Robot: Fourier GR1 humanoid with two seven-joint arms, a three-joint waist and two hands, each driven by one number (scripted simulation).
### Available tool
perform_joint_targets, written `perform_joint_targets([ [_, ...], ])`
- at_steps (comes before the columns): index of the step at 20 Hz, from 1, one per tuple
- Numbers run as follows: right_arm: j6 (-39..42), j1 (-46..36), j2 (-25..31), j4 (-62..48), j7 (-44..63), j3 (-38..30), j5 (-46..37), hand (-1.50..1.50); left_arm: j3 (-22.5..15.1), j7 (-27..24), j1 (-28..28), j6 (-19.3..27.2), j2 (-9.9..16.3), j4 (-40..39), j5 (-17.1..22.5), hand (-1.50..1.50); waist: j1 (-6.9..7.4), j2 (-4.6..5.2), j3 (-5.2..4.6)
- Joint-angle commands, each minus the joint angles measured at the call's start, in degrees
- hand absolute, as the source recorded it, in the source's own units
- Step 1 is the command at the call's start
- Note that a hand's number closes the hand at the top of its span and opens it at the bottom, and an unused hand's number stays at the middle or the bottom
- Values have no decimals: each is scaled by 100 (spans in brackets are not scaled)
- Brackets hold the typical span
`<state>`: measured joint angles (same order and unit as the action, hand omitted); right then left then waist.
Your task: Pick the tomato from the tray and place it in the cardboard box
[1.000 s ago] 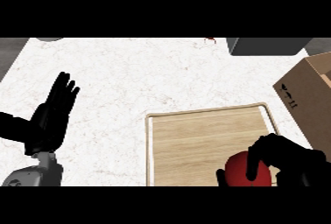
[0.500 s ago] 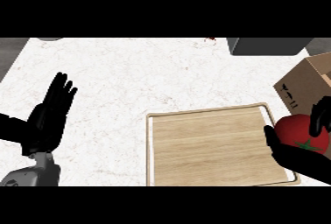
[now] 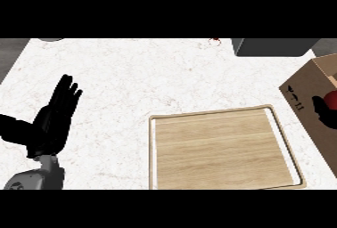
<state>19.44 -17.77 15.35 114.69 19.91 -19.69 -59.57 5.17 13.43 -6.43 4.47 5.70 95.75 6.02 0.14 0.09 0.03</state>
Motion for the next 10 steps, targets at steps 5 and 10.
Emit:
perform_joint_targets([
  [5,-1090,-240,999,-2594,-1436,-613,32,150,-23,-257,214,-100,-52,-8,6,0,43,7,0],
  [10,-629,179,1497,-3598,-1519,-164,-752,150,-11,-103,76,-93,21,-36,-13,0,95,50,1],
])
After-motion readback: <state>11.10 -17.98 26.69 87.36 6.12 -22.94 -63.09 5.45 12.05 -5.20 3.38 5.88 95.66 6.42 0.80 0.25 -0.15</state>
